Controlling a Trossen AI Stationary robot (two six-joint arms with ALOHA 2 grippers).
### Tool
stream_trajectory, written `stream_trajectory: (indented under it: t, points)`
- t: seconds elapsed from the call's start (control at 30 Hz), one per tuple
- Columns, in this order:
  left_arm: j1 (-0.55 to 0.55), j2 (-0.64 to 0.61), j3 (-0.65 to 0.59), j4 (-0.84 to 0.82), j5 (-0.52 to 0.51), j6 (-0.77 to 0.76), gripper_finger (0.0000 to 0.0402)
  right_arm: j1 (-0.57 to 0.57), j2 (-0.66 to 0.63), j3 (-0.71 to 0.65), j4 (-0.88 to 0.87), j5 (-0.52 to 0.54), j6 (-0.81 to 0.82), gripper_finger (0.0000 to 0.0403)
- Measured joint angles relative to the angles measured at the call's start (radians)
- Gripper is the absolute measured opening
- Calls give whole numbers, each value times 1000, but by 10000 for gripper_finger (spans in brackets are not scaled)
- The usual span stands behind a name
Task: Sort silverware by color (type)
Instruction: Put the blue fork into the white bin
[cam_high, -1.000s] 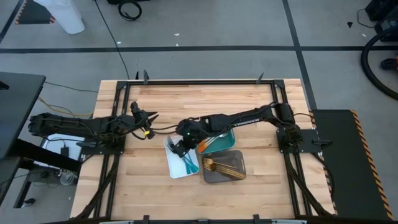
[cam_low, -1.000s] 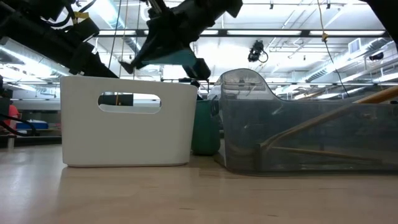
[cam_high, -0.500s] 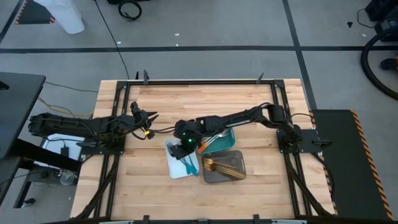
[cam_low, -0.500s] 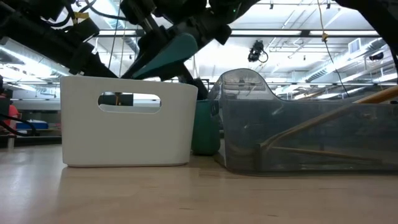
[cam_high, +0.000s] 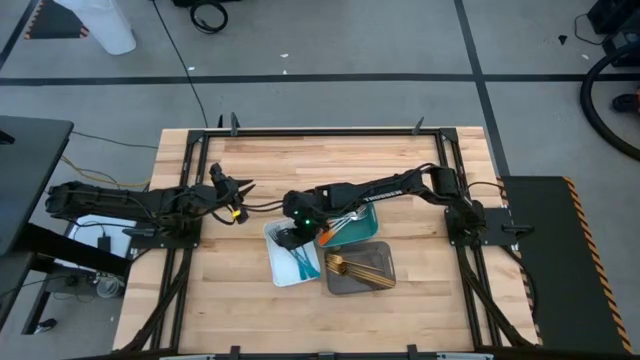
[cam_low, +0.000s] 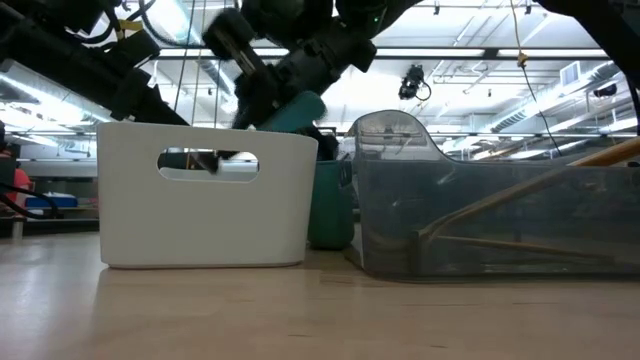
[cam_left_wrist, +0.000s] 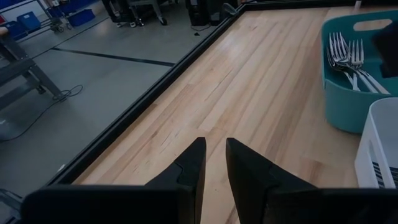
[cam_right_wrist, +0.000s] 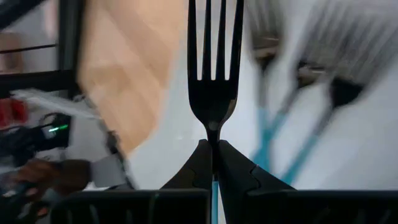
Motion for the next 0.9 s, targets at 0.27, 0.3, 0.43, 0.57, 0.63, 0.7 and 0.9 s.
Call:
stream_trajectory:
  t: [0.27,0.3,0.43,0.57,0.63,0.7,0.9]
  points:
    - [0,0,0,-1,0,0,71,-4,0,-14,-20,35,-12,14]
    - [0,0,0,-1,0,0,71,-4,0,-14,-24,36,-12,14]
    - [0,0,0,-1,0,-1,71,-10,0,-14,-23,35,-12,14]
    - [0,0,0,-1,0,-1,71,-22,0,-14,-21,-39,0,15]
    - [0,0,0,-1,0,-2,71,-29,0,-14,-15,-79,-2,15]
    - [0,0,0,-1,0,-2,71,-38,0,-14,10,-130,-12,15]
    - [0,0,0,-1,0,-2,71,-43,0,-14,216,-134,-93,16]
